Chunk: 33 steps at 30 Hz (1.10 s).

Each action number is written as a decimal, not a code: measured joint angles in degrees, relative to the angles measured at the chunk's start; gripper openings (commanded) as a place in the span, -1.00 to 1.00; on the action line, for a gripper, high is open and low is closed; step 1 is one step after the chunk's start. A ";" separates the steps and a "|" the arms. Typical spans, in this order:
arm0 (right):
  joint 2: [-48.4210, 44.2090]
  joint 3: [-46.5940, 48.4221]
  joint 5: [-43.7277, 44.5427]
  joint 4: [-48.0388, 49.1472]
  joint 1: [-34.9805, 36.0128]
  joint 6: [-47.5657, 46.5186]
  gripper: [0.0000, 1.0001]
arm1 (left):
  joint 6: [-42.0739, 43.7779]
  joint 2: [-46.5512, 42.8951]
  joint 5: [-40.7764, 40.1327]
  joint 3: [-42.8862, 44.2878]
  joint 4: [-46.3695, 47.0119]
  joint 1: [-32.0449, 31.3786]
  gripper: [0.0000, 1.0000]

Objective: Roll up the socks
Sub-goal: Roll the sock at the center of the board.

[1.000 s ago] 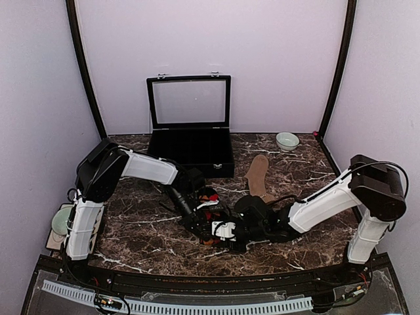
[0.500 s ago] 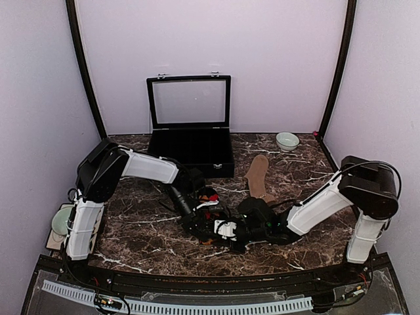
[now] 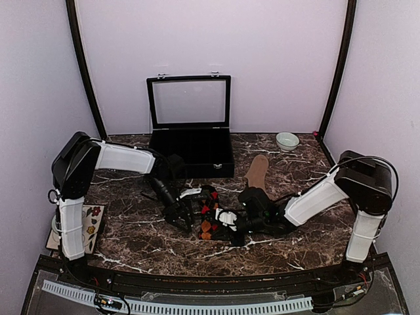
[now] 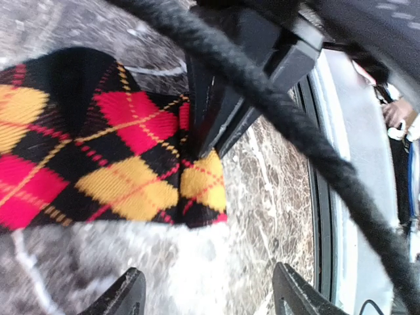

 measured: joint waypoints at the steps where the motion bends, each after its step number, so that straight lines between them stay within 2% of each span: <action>1: 0.00 0.37 -0.46 -0.85 -0.28 0.42 -1.00 | -0.28 -1.36 -0.46 -0.79 0.76 0.44 0.38; 7: 0.26 2.62 -3.06 -5.70 -1.57 5.14 -1.00 | -0.74 -8.70 -1.42 -4.70 3.58 0.85 0.36; 13: 4.42 9.09 -12.35 -12.33 -5.03 14.14 -1.00 | 0.63 -14.49 -3.69 -10.60 8.04 0.00 0.23; 20: 8.09 11.85 -21.92 -14.43 -8.39 25.64 -1.00 | 2.93 -15.69 -12.61 -17.22 18.01 -7.45 0.11; 26: 8.50 11.19 -25.11 -14.21 -9.77 33.16 -1.00 | 4.22 -15.67 -16.24 -17.55 23.17 -11.61 0.02; 33: 8.81 11.10 -26.08 -14.34 -10.40 36.85 -1.00 | 5.99 -14.80 -18.10 -15.04 27.10 -12.48 -0.05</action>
